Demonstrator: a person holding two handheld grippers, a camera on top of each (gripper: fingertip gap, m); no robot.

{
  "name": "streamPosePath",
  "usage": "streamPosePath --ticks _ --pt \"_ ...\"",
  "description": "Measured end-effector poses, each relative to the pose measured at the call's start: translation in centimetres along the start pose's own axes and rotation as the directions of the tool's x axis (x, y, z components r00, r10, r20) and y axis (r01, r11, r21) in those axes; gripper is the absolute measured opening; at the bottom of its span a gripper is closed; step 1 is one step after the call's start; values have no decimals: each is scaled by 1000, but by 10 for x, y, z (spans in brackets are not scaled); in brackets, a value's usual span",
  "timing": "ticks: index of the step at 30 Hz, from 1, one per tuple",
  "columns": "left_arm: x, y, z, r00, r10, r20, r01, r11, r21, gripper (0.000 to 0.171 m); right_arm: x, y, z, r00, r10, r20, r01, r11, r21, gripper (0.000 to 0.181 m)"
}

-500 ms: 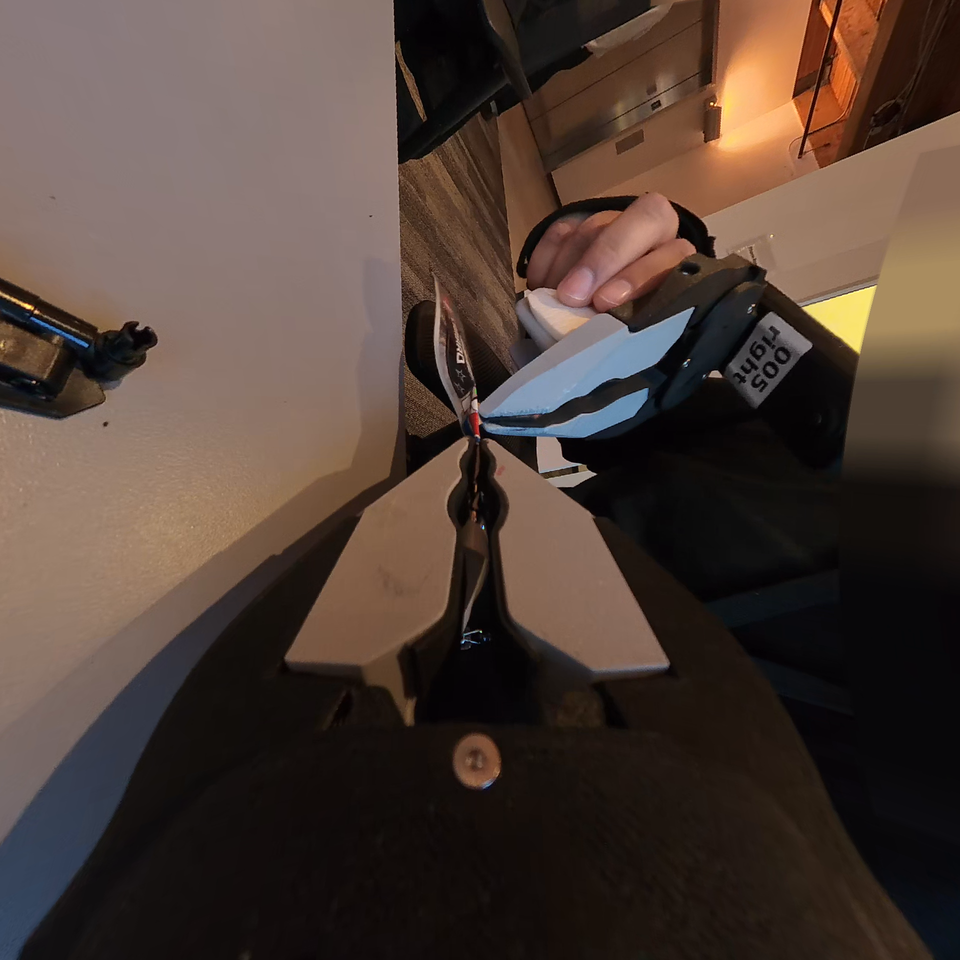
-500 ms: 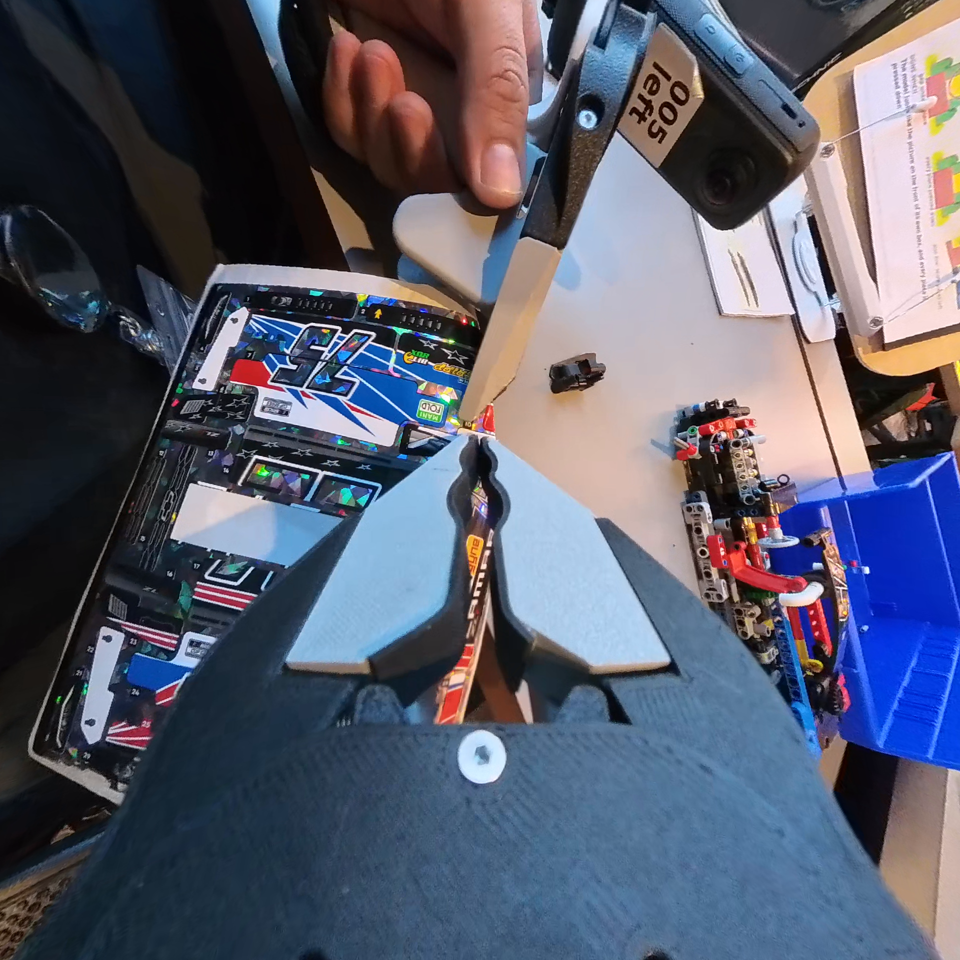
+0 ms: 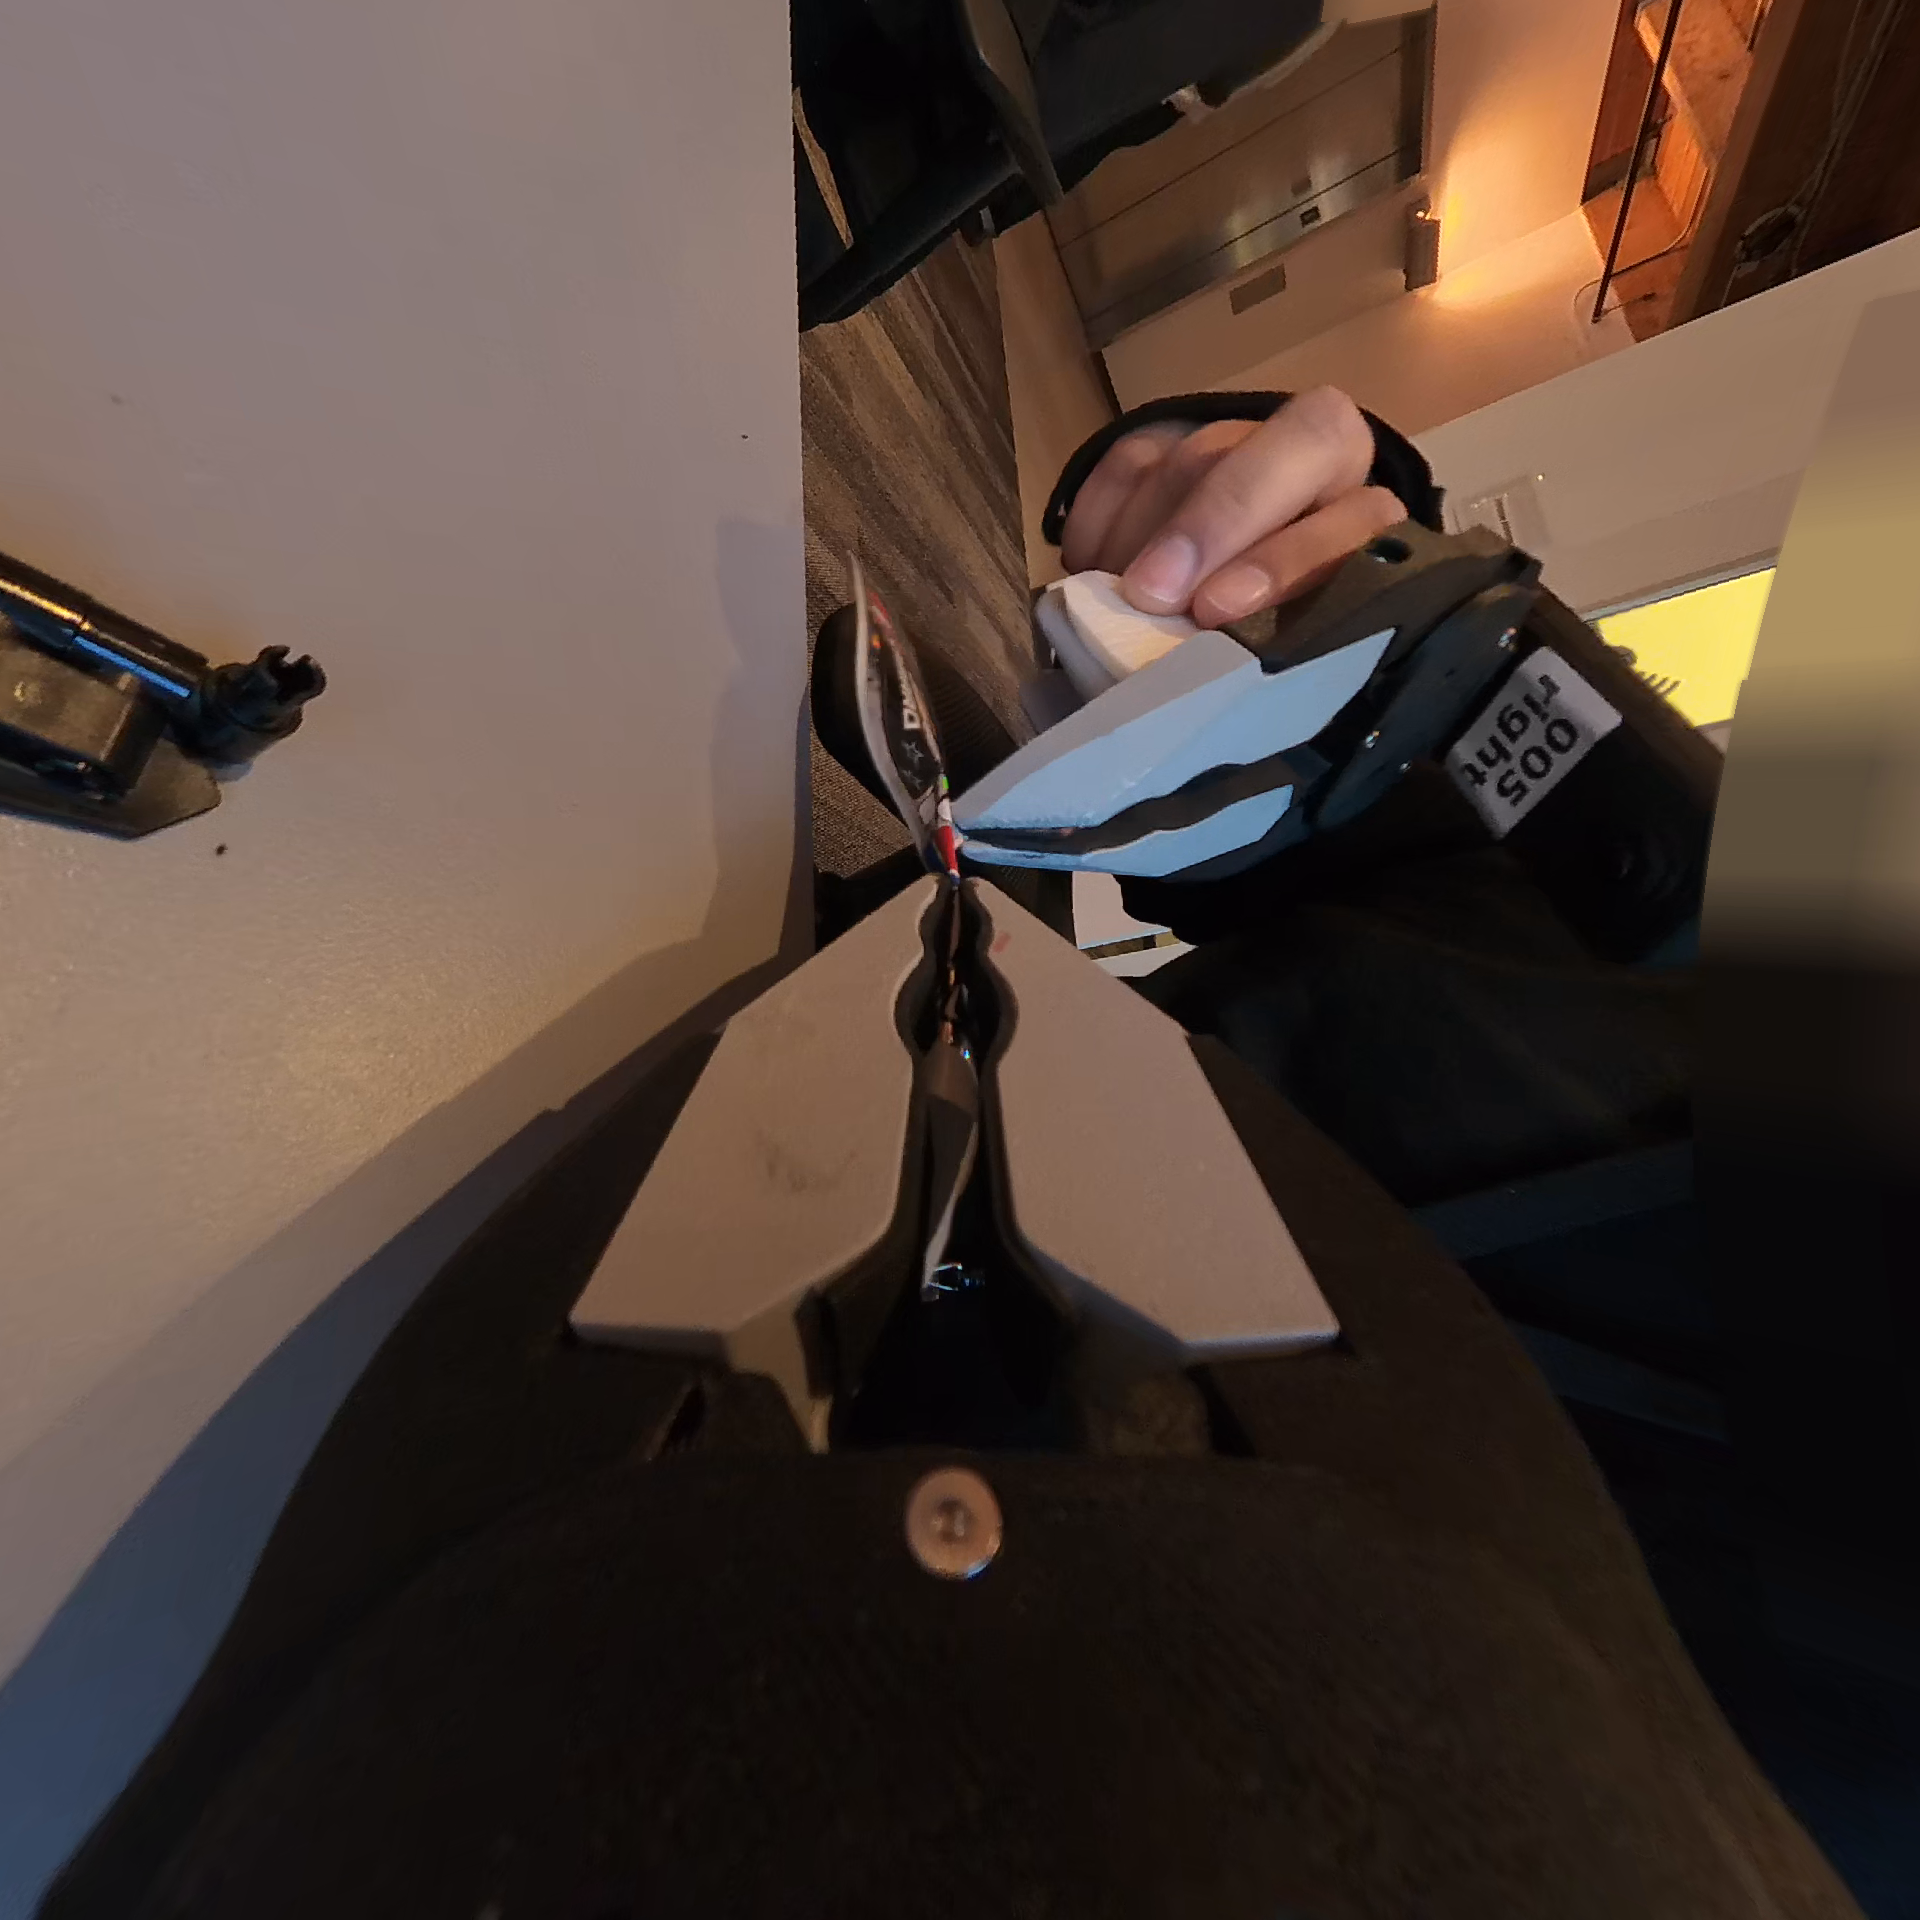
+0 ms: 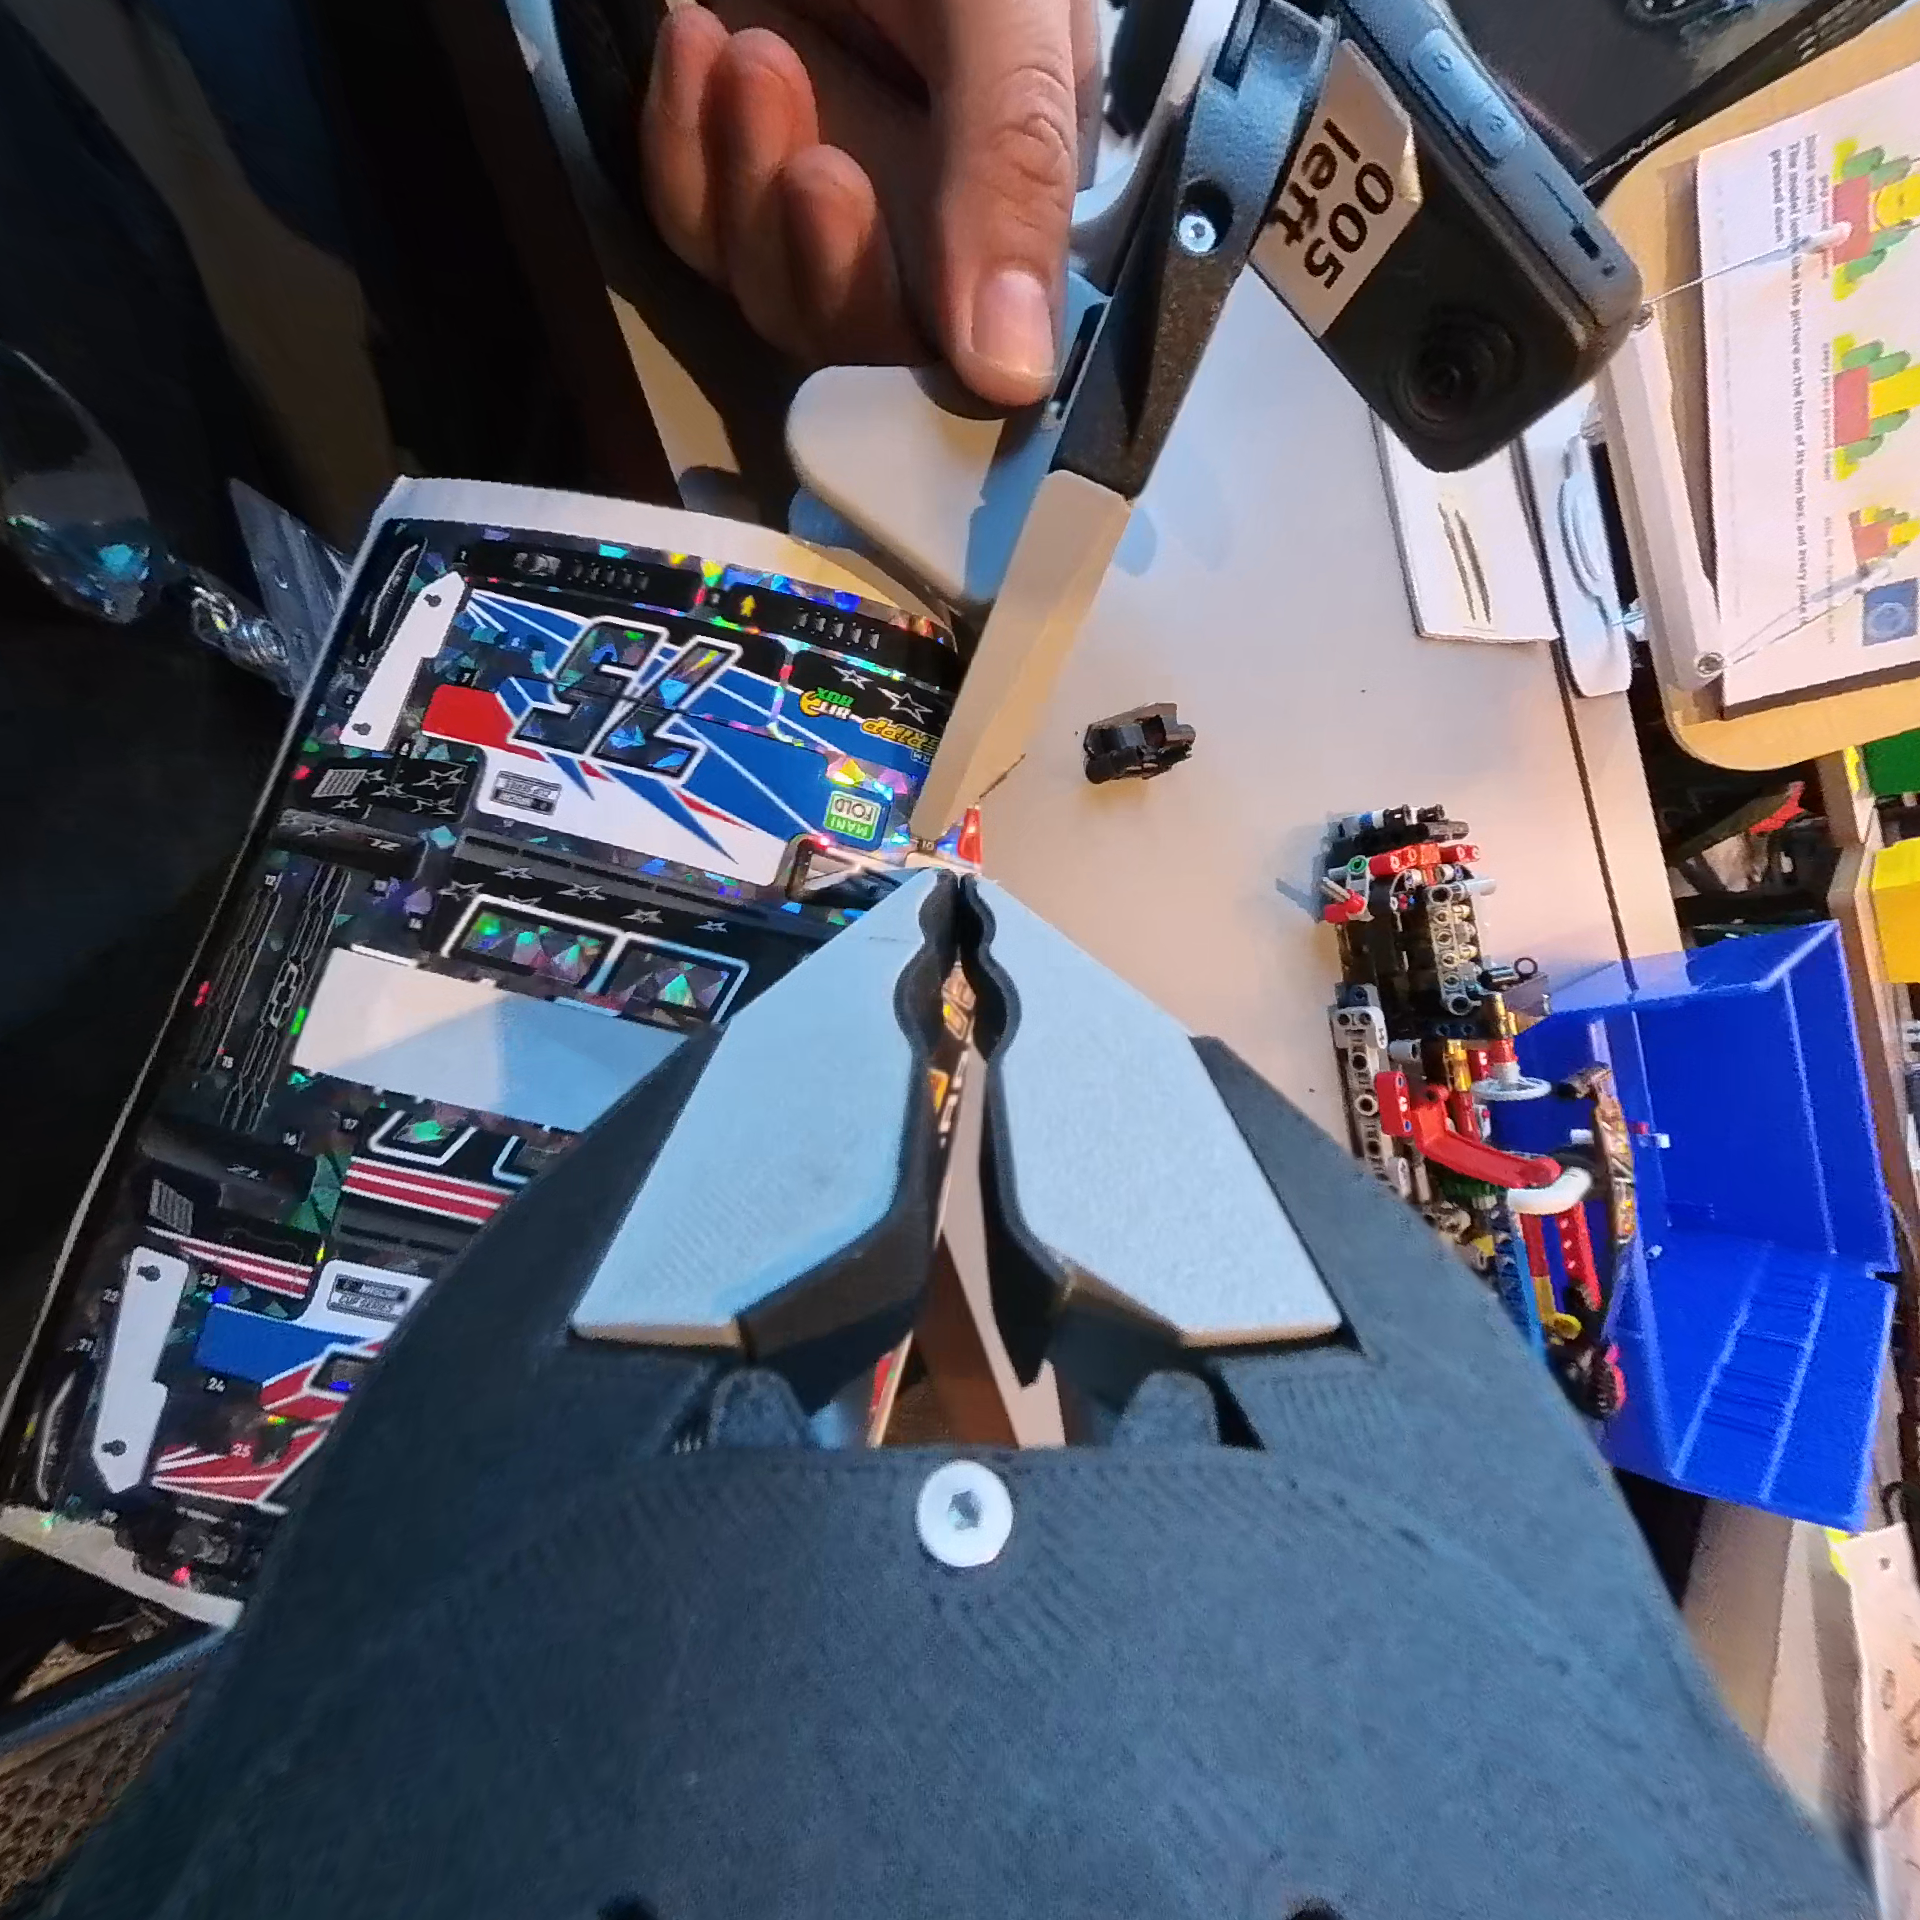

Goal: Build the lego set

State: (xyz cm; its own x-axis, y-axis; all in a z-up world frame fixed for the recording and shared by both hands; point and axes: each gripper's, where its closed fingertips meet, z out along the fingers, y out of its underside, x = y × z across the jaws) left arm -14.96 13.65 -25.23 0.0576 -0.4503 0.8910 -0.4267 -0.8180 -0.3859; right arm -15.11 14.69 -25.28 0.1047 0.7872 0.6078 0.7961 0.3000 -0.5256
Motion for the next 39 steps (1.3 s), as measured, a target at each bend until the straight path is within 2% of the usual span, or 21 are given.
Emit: streamPosePath --ticks 11,24,35,39 --pt "-3 -6 -5 1000 -7 6 7 999 38 0 -9 -3 -8 999 8 44 -9 1000 20 0" --pt "-4 -10 -6 1000 -6 13 5 998 58 0 0 -12 -23 999 46 23 -47 996 73 0" --pt "5 -11 -7 1000 4 -10 -4 998 60 0 18 -17 -42 982 187 21 -188 966 176 0" --pt "22 -12 -4 998 51 -29 -50 997 51 0 39 -8 -69 958 285 -33 -270 935 232 0"
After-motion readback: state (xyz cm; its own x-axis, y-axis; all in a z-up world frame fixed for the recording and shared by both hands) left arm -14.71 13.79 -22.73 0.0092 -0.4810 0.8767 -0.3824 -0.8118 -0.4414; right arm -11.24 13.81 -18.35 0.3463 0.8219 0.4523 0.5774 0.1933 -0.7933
